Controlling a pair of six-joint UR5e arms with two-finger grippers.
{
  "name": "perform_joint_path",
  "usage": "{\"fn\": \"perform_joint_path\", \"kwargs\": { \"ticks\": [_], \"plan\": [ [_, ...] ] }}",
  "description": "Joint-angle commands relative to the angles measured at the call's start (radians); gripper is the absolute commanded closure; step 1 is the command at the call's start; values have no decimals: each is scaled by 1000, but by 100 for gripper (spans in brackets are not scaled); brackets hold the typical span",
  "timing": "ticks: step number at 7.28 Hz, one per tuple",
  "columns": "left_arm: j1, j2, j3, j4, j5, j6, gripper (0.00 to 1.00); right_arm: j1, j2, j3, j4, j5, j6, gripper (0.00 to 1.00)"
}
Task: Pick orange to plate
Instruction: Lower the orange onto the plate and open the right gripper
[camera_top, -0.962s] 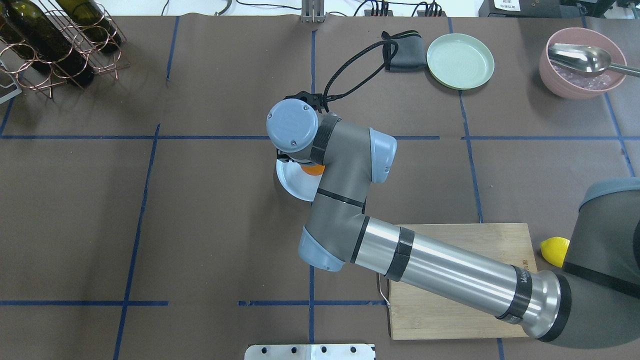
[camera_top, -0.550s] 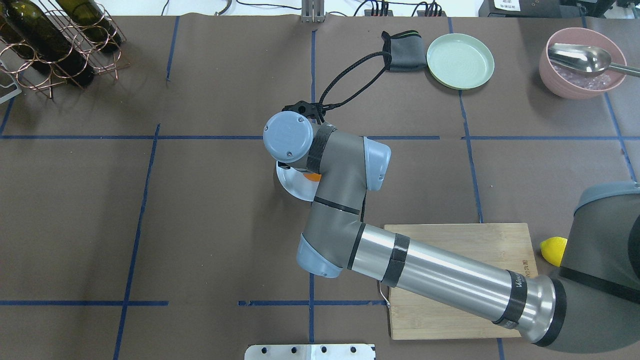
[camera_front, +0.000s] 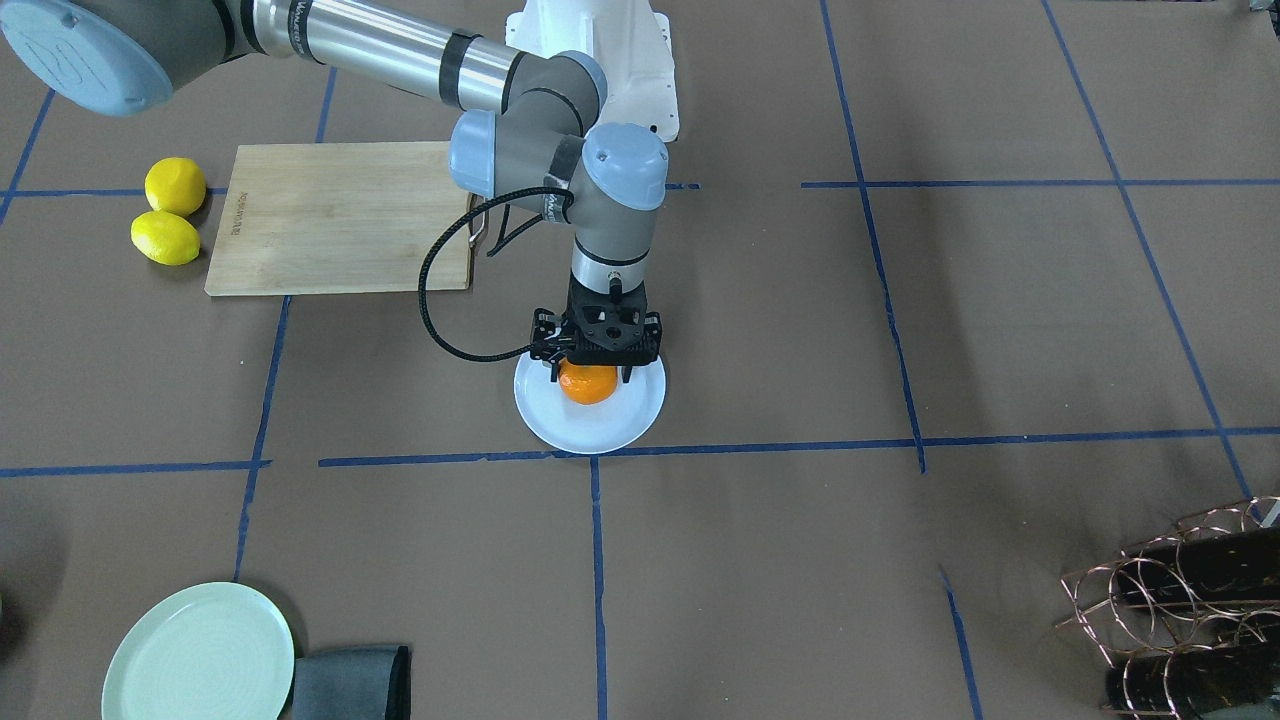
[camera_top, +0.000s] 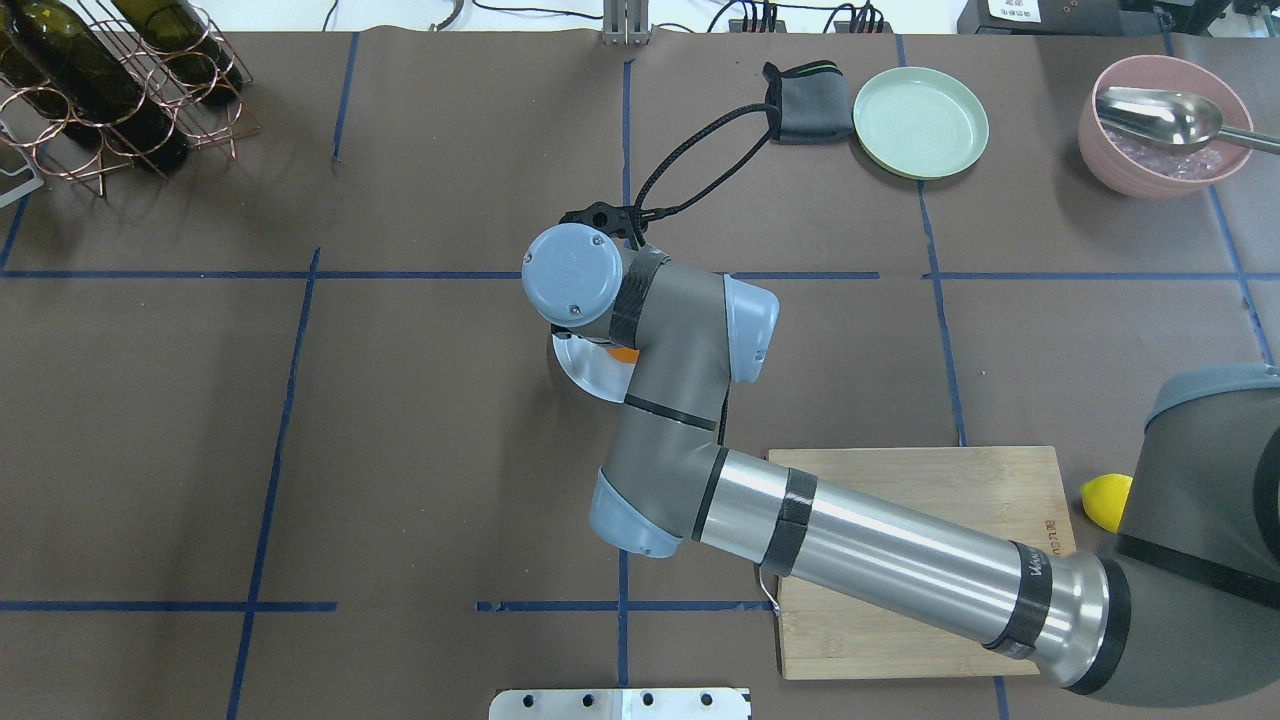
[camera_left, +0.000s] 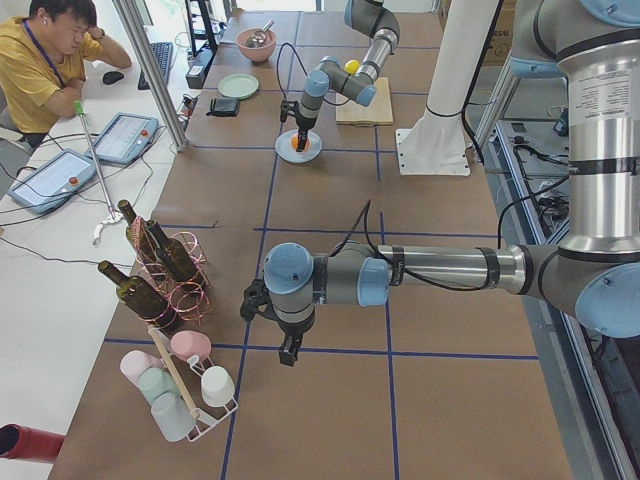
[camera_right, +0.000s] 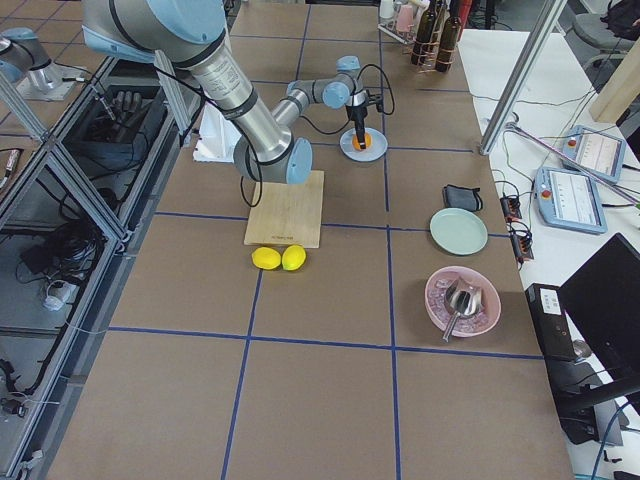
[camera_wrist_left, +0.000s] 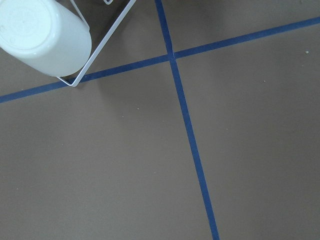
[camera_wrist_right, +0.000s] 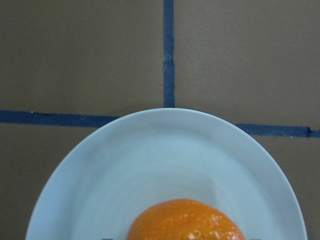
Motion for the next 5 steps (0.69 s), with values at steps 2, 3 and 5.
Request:
{"fn": "perform_joint_path", "kwargs": {
  "ticks": [2, 3, 5],
  "plan": [
    [0, 2, 1, 1, 2, 5, 0, 152, -12, 71, -30, 150, -98, 0],
    [-2, 8, -1, 1, 2, 6, 0, 241, -38, 129, -93, 236, -248, 0],
    [-2, 15, 3, 4, 2, 8, 0, 457, -183, 282, -187, 442, -582, 0]
  ]
}}
